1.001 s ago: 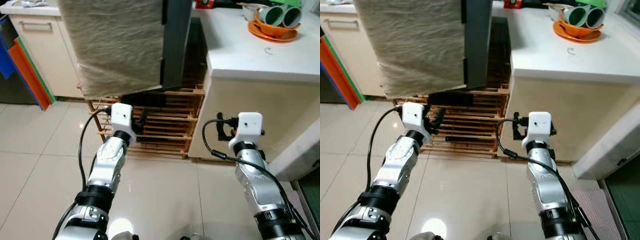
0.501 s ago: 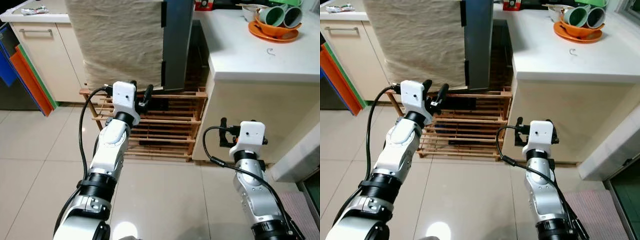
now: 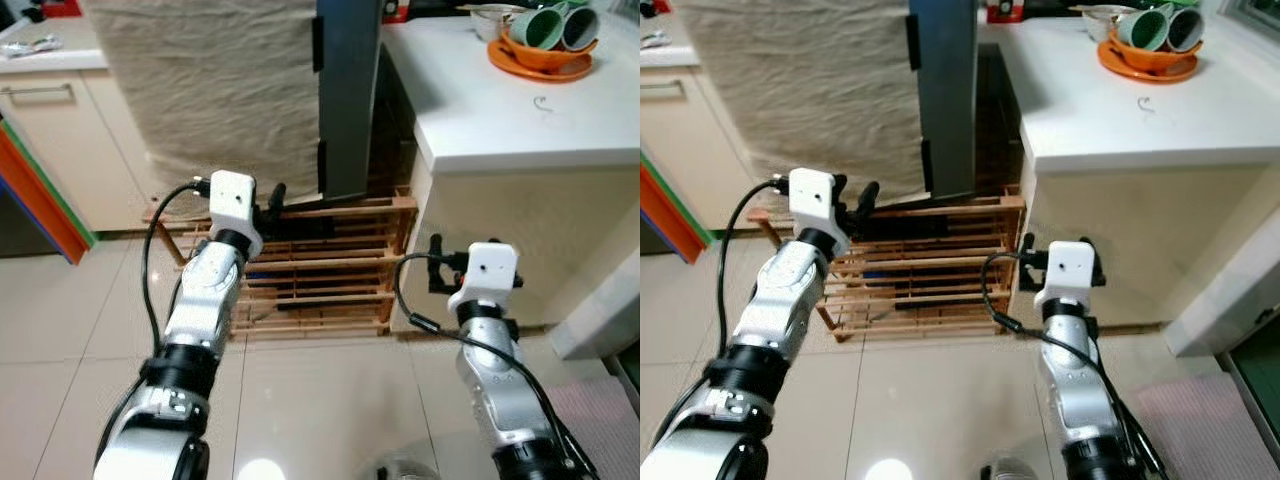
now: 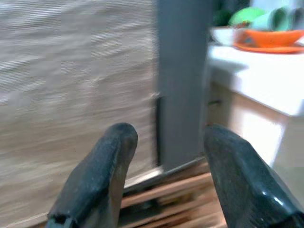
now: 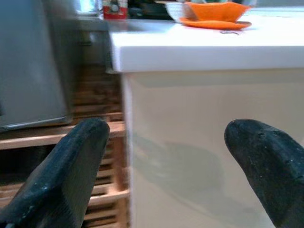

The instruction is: Restocking fridge

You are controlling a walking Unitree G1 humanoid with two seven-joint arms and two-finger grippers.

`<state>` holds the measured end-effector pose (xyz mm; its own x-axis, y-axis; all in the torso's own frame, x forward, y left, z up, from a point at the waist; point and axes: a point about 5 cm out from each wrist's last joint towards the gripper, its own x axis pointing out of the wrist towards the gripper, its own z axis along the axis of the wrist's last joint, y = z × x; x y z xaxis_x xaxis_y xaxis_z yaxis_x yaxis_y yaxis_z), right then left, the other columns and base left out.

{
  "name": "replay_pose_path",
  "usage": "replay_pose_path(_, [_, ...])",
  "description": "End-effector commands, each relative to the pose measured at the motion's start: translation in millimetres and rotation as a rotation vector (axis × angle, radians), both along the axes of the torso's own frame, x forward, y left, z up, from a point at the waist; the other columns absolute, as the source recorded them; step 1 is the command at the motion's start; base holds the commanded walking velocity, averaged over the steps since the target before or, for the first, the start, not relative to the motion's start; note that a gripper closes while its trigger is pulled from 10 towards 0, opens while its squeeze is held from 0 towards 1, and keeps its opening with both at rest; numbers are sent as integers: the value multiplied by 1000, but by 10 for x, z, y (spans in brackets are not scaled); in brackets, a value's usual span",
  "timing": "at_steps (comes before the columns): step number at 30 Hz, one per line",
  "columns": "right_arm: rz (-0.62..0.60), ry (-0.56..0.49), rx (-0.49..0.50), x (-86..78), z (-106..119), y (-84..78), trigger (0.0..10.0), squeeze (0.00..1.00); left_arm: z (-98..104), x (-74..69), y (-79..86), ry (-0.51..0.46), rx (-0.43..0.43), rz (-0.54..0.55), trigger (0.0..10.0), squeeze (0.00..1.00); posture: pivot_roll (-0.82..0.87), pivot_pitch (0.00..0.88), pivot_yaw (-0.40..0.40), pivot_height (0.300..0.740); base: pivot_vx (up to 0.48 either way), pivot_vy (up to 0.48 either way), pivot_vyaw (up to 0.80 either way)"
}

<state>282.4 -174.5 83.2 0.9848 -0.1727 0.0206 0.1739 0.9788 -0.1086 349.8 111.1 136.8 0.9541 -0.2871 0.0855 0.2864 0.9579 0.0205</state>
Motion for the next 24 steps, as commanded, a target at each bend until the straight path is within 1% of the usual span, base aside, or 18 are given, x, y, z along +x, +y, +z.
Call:
replay_pose_path(1, [19, -6, 3, 17, 12, 47, 10000, 0, 40, 19, 118, -12, 18, 23, 10000, 0, -126, 0, 59, 725, 0, 480, 0])
replay_pose_path(3, [35, -12, 8, 21, 21, 68, 10000, 0, 32, 28, 134, -7, 28, 38, 10000, 0, -127, 0, 57, 725, 0, 480, 0])
replay_pose_path(6, [45, -12, 7, 20, 22, 83, 10000, 0, 35, 47, 171, 0, 7, 57, 10000, 0, -129, 0, 55, 725, 0, 480, 0])
replay_pose_path(13, [50, -12, 13, 15, 19, 86, 10000, 0, 47, 66, 189, -1, 17, 69, 10000, 0, -133, 0, 53, 725, 0, 459, 0])
replay_pose_path(16, [58, -17, 15, 11, 24, 95, 10000, 0, 61, 101, 219, 9, 23, 82, 10000, 0, -134, 0, 52, 725, 330, 346, 0])
replay_pose_path(20, [83, -32, 5, -3, 48, 136, 10000, 0, 53, 140, 244, 27, 64, 94, 10000, 0, -135, 0, 54, 725, 442, 0, 0])
replay_pose_path(23, [83, -29, -9, -3, 48, 143, 10000, 0, 53, 143, 237, 21, 65, 96, 10000, 0, -139, 0, 55, 735, 450, 0, 0])
replay_pose_path(24, [85, -30, -3, 2, 46, 151, 10000, 0, 32, 148, 198, 27, 119, 105, 10000, 0, -140, 0, 57, 740, 0, 0, 0])
